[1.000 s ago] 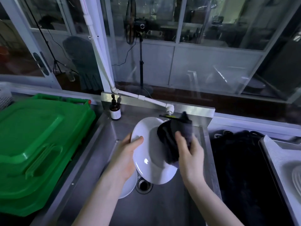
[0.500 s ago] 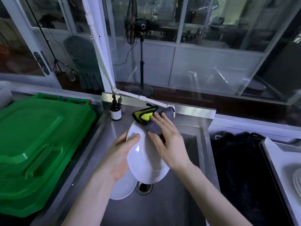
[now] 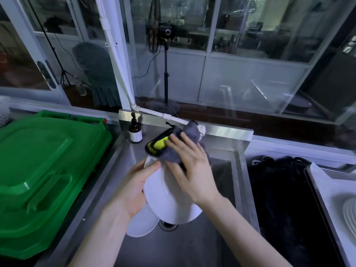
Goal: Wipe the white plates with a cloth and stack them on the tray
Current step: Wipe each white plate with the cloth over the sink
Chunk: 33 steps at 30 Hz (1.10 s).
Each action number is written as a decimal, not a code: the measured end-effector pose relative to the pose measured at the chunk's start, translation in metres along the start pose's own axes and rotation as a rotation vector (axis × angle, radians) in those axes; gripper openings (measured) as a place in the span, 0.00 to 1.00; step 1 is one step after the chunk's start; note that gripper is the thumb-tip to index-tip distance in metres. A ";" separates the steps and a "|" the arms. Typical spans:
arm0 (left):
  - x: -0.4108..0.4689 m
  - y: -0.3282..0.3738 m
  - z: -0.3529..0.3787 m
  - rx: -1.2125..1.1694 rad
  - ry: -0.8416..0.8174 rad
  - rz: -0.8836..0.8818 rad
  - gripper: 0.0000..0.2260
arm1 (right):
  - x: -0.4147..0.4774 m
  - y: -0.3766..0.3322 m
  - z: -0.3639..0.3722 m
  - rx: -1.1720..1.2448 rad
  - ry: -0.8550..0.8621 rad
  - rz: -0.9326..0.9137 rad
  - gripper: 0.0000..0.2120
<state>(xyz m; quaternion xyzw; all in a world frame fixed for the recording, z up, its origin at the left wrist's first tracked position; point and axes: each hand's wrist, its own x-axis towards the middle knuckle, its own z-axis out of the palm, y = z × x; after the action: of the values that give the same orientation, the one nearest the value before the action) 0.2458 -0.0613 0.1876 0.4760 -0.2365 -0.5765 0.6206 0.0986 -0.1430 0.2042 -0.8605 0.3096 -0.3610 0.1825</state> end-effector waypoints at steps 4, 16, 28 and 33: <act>-0.003 -0.004 -0.003 -0.035 -0.006 0.020 0.21 | 0.013 -0.001 -0.003 -0.026 -0.021 -0.062 0.19; -0.002 0.019 -0.018 -0.168 -0.044 0.175 0.21 | -0.002 0.030 -0.016 0.277 0.080 0.296 0.23; 0.005 0.015 -0.015 -0.318 0.040 0.197 0.19 | -0.044 0.029 -0.007 0.343 0.130 0.285 0.24; 0.010 0.011 -0.003 -0.392 0.062 0.182 0.19 | -0.061 0.017 0.010 0.210 0.119 0.159 0.22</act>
<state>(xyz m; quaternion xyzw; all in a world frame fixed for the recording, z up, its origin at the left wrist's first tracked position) 0.2561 -0.0713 0.1926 0.3404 -0.1423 -0.5381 0.7578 0.0662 -0.1141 0.1576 -0.7866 0.3475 -0.4260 0.2809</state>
